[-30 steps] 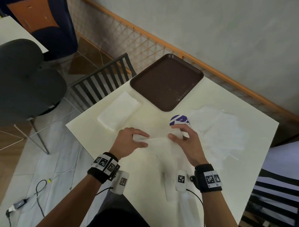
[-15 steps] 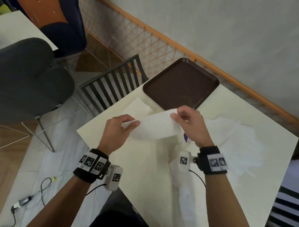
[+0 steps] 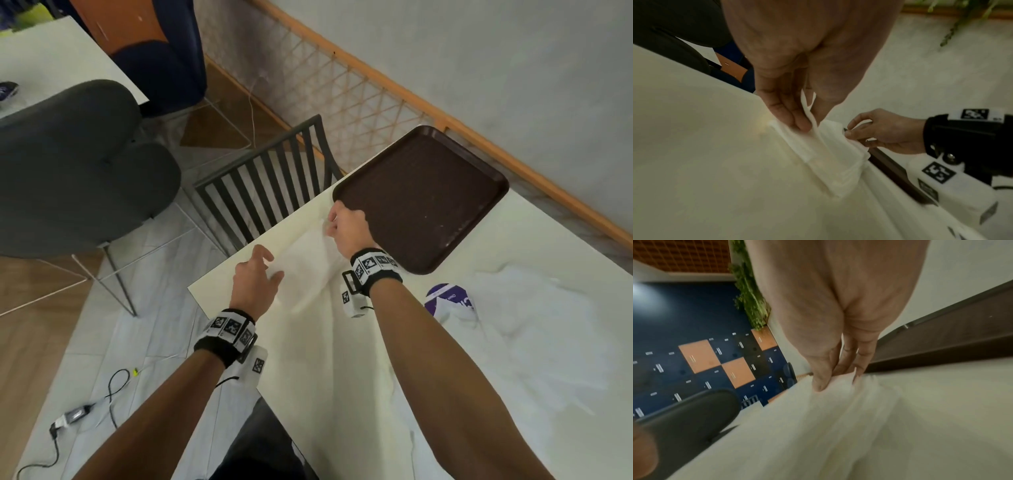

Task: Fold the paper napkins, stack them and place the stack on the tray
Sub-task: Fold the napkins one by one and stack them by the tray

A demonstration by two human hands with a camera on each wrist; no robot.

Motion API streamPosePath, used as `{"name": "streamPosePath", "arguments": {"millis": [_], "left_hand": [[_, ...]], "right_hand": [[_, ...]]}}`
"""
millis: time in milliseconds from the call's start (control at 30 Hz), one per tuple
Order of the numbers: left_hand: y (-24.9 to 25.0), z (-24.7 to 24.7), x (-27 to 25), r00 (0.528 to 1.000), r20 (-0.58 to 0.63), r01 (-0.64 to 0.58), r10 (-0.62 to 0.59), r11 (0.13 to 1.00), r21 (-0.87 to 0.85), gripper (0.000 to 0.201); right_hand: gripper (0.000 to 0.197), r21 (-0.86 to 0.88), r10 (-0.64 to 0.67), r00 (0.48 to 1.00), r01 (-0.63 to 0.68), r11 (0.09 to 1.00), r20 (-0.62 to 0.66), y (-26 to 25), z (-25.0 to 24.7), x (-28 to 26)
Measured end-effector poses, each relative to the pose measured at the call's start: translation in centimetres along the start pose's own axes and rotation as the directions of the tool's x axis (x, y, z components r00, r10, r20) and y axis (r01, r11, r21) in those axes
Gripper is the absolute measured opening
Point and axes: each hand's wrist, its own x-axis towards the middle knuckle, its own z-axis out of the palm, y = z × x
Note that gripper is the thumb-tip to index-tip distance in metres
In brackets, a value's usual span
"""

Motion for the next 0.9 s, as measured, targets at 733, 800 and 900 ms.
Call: {"name": "streamPosePath", "arguments": {"millis": [733, 800, 900], "left_hand": [[7.4, 11.4, -15.4, 0.859, 0.253, -0.436, 0.444, 0.895, -0.091, 0.017], [8.5, 14.4, -16.7, 0.858, 0.320, -0.400, 0.402, 0.914, -0.075, 0.037], [9.7, 17.6, -17.9, 0.852, 0.424, -0.342, 0.306, 0.940, 0.010, 0.060]], "right_hand": [[0.045, 0.005, 0.283, 0.954, -0.284, 0.959, -0.099, 19.3, -8.0, -27.8], [0.056, -0.027, 0.315, 0.948, -0.316, 0.948, -0.036, 21.4, -7.5, -28.3], [0.040, 0.124, 0.291, 0.955, -0.283, 0.951, -0.051, 22.8, -7.0, -28.5]]}}
